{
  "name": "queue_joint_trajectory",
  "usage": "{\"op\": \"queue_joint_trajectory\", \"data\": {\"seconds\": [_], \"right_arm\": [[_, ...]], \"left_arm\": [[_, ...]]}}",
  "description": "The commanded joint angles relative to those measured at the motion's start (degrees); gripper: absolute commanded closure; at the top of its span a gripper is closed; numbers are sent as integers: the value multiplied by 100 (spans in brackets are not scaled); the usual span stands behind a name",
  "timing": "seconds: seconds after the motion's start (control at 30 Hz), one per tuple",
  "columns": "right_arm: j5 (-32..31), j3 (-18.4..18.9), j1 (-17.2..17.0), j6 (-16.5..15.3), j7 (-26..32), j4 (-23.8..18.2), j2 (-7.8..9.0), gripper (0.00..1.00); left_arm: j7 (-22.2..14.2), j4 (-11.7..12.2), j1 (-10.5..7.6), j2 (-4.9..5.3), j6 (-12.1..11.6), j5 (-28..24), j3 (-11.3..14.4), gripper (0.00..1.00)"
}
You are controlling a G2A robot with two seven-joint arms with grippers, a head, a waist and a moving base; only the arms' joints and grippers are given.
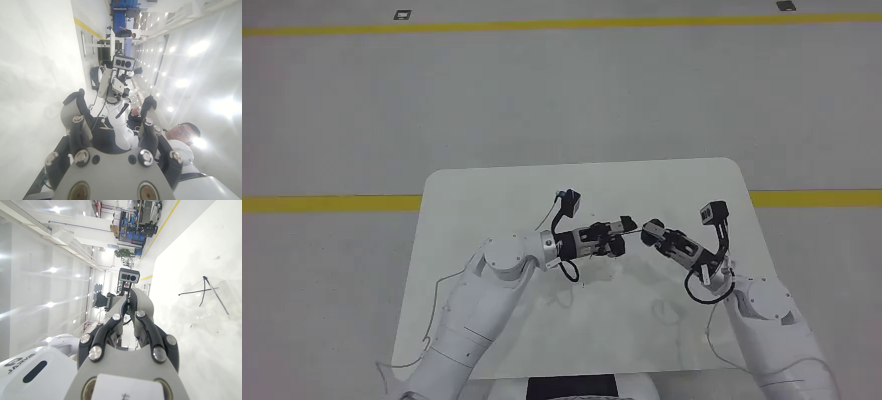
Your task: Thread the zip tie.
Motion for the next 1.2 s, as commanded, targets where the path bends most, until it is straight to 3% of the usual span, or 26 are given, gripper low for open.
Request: {"op": "queue_joint_trajectory", "data": {"seconds": [0.0, 0.2, 0.3, 0.4, 1.17], "right_arm": [[-9, 20, -2, 0, 18, -1, -7, 100], [-109, -57, 2, 0, 52, -36, -43, 100], [-228, -123, 0, 0, 49, -38, -59, 100], [-242, -150, 0, 0, 33, -34, -75, 100], [-521, -138, 5, 0, 86, -16, -129, 100]], "left_arm": [[25, -6, -6, 20, 4, -19, 23, 36], [72, 5, -48, 73, -8, -132, 133, 36], [92, 39, -81, 94, -8, -161, 193, 40], [116, 59, -111, 120, -13, -202, 242, 52], [289, 95, -238, 318, 8, -456, 530, 68]]}}
